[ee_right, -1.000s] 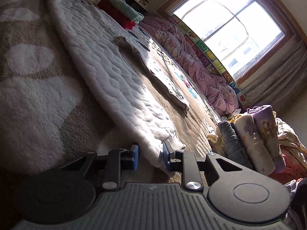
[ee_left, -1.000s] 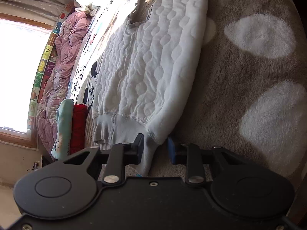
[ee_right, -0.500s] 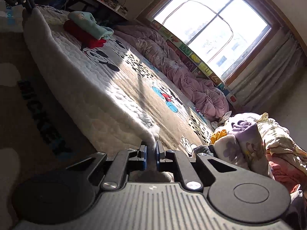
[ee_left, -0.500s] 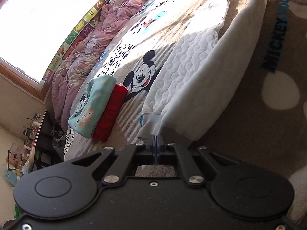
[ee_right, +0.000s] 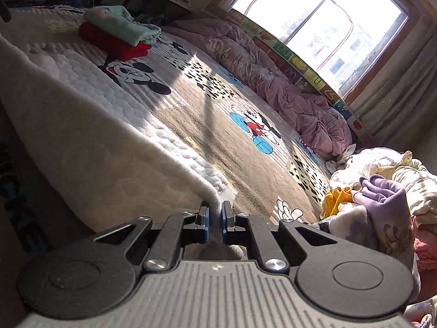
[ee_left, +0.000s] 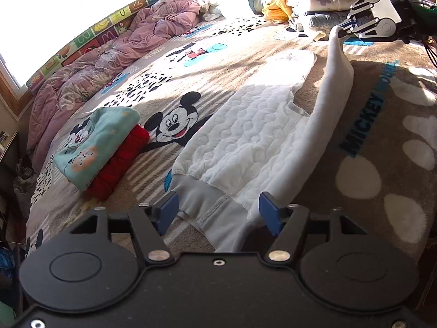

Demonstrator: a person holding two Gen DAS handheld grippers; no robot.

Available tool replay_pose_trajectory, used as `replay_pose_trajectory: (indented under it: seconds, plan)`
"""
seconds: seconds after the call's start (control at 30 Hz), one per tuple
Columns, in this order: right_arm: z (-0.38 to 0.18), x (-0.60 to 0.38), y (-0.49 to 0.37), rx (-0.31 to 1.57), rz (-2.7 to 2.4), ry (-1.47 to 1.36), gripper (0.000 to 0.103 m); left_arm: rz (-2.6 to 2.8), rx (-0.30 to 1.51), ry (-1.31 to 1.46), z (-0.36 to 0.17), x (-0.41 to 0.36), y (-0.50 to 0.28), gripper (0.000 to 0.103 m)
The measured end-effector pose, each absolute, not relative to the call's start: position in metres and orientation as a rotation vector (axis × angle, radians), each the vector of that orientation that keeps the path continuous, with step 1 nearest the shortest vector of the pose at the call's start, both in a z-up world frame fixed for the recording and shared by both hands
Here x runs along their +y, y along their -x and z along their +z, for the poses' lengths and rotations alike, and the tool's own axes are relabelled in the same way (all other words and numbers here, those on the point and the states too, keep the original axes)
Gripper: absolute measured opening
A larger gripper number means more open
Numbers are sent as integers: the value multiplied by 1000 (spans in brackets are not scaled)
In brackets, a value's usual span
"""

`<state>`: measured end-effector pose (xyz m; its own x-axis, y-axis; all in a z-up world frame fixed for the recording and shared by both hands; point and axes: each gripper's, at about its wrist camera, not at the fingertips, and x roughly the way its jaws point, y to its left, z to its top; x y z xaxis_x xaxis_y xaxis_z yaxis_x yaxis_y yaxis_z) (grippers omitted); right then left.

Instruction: Fold clothes

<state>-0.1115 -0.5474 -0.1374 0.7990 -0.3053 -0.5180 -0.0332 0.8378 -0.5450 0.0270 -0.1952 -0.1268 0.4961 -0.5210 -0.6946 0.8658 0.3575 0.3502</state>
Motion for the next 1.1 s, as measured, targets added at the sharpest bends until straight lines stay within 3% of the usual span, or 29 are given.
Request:
replay_pose_trajectory:
  seconds: [0.2,0.23,0.27,0.3,0.57,1.1]
  plan:
    - [-133,-546,117,620,-160,558,9,-940,529,-899,-153,-204,-18,65]
    - [-132,-545,117,618,-161,559,9,-923,528,-927,-156,-208,-19,56]
    - [-131,-545,116,617,-162,560,9,-904,541,-950,-159,-211,-23,25]
    - [-130,-545,115,615,-164,561,9,-898,566,-962,-160,-213,-27,5]
    - [-111,-561,96,600,-203,518,9,-747,590,-738,-122,-233,-81,3]
    - [-128,-611,2,748,-143,401,9,-545,746,-665,-156,-278,-150,3]
